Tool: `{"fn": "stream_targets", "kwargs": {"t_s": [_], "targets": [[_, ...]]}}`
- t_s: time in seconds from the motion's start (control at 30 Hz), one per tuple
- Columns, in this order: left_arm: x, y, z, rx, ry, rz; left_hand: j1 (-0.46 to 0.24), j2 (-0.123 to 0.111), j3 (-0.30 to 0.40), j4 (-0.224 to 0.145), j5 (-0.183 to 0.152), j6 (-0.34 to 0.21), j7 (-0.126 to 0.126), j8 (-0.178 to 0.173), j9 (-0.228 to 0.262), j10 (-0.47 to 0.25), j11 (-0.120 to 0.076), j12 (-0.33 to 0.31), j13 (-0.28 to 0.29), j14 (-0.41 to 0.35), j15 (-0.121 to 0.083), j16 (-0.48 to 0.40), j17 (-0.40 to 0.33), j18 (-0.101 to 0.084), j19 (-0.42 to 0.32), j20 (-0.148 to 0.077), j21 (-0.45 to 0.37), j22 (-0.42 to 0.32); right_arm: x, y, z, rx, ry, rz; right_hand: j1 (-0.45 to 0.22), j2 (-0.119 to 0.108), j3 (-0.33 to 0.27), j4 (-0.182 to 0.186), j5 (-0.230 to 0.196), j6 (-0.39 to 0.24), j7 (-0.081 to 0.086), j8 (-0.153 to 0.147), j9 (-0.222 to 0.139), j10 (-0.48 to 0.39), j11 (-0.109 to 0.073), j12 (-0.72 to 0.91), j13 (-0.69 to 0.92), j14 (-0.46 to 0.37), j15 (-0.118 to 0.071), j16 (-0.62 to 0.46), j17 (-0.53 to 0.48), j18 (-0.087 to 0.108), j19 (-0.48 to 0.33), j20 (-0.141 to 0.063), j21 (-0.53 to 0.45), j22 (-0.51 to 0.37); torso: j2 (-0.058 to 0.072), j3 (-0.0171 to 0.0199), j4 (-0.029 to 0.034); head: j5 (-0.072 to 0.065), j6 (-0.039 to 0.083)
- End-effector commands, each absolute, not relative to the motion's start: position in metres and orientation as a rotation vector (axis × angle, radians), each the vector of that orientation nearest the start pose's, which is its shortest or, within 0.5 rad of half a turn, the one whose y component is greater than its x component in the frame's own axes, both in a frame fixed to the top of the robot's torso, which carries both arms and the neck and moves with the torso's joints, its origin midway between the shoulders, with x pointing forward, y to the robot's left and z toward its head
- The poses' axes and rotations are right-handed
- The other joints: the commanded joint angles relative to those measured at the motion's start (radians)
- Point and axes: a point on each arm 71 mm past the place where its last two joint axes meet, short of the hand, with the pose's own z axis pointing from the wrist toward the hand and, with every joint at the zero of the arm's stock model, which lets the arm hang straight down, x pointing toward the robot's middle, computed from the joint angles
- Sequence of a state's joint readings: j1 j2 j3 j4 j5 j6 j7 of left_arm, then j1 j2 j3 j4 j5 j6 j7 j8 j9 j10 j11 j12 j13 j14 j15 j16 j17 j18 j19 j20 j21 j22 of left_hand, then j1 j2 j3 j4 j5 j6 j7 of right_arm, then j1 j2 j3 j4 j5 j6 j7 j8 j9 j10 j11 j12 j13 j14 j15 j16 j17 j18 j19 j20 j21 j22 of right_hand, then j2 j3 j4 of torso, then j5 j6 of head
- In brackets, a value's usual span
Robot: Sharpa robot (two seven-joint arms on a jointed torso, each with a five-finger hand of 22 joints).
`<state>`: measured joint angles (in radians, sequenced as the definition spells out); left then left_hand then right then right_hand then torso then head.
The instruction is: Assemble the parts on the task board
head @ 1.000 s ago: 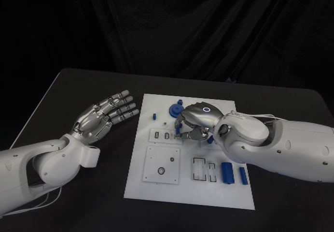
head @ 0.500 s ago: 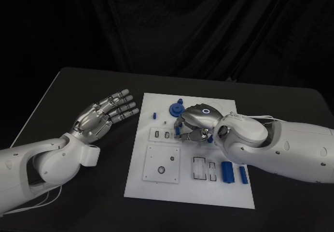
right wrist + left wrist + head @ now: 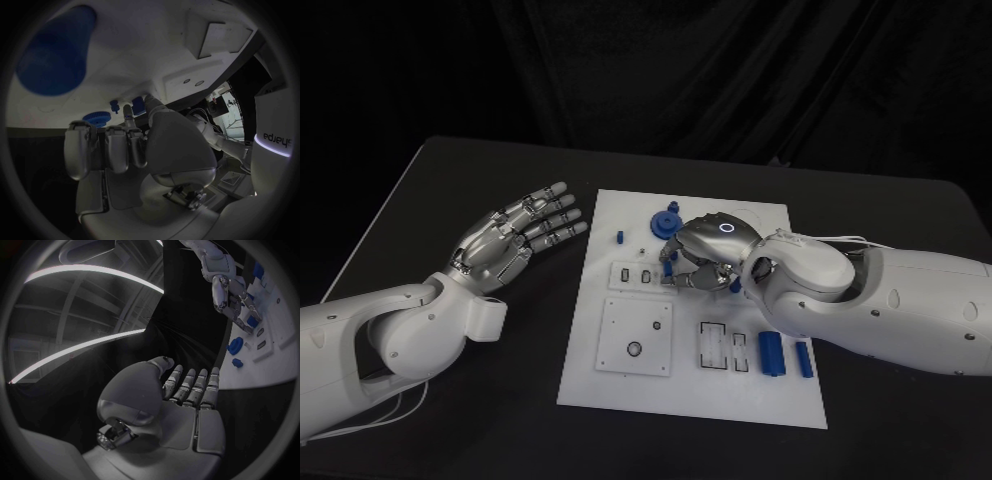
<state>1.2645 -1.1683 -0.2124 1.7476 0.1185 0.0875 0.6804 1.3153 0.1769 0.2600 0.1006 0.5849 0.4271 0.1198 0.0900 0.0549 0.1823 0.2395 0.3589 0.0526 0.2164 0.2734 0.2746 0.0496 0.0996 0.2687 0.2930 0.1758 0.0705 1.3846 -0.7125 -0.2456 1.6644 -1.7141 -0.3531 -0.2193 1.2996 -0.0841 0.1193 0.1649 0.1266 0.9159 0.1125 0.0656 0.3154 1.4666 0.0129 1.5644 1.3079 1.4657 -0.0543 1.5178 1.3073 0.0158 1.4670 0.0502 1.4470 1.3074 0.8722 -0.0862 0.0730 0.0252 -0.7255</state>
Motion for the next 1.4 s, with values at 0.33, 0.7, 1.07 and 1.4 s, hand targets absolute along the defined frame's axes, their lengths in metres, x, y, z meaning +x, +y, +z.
{"fn": "stream_targets", "kwargs": {"t_s": [0.33, 0.7, 1.07, 1.4], "targets": [[0.416, 0.288, -0.160, -1.023, 1.097, -2.028, -0.011, 0.002, 0.007, 0.000, -0.001, 0.000, 0.007, -0.001, 0.001, 0.000, 0.004, 0.004, 0.001, -0.005, 0.006, 0.005, 0.001, -0.019, 0.005, -0.003, 0.000, -0.002, 0.442, -0.105, -0.150, -0.521, 1.414, 0.715, -0.057, -0.070, -0.026, 0.091, -0.079, -0.153, -0.005, -0.002, -0.066, 0.086, -0.003, -0.004, 0.240, 0.088, -0.003, -0.009, 0.202, 0.021, 0.038, 0.002, -0.013, 0.204, 0.000, -0.0001, 0.0001, 0.008, 0.003], [0.413, 0.287, -0.159, -1.016, 1.099, -1.982, -0.016, 0.007, 0.016, 0.004, 0.005, 0.008, 0.008, 0.001, 0.002, 0.003, 0.005, 0.009, 0.002, -0.002, 0.008, 0.012, 0.002, -0.020, 0.009, -0.002, 0.003, -0.001, 0.430, -0.118, -0.131, -0.390, 1.280, 0.899, -0.061, -0.060, -0.012, 0.125, -0.077, -0.136, -0.002, 0.008, -0.080, 0.084, -0.002, -0.005, 0.237, 0.089, -0.002, -0.006, 0.205, 0.021, 0.039, 0.001, -0.013, 0.206, -0.003, 0.0019, -0.0009, 0.029, 0.043], [0.443, 0.277, -0.132, -0.943, 1.241, -1.780, -0.038, -0.028, 0.090, 0.006, 0.005, 0.087, 0.071, 0.021, 0.010, 0.233, 0.055, 0.234, 0.044, 0.277, -0.027, 0.351, 0.086, 0.005, 0.279, -0.017, 0.199, 0.087, 0.433, -0.165, -0.118, -0.215, 1.193, 1.026, 0.052, 0.063, 0.075, 0.069, 0.214, 0.066, -0.007, 0.071, -0.079, 0.090, 0.013, -0.002, 0.245, 0.090, 0.012, 0.000, 0.210, 0.018, 0.044, 0.014, -0.006, 0.213, -0.036, 0.0160, -0.0093, 0.082, 0.084], [0.477, 0.248, -0.119, -0.861, 1.611, -1.605, -0.054, -0.080, 0.176, 0.003, -0.021, 0.315, 0.109, 0.089, 0.022, 0.460, -0.064, 0.572, 0.246, 0.385, -0.134, 0.878, 0.319, 0.023, 0.280, -0.098, 0.666, 0.393, 0.442, -0.223, -0.135, -0.012, 1.289, 0.941, 0.068, 0.063, 0.089, 0.061, 0.209, 0.110, -0.018, 0.081, -0.074, 0.074, 0.005, -0.011, 0.225, 0.084, 0.006, -0.019, 0.192, 0.022, 0.038, 0.012, -0.020, 0.209, -0.118, 0.0459, -0.0248, 0.098, 0.043]]}}
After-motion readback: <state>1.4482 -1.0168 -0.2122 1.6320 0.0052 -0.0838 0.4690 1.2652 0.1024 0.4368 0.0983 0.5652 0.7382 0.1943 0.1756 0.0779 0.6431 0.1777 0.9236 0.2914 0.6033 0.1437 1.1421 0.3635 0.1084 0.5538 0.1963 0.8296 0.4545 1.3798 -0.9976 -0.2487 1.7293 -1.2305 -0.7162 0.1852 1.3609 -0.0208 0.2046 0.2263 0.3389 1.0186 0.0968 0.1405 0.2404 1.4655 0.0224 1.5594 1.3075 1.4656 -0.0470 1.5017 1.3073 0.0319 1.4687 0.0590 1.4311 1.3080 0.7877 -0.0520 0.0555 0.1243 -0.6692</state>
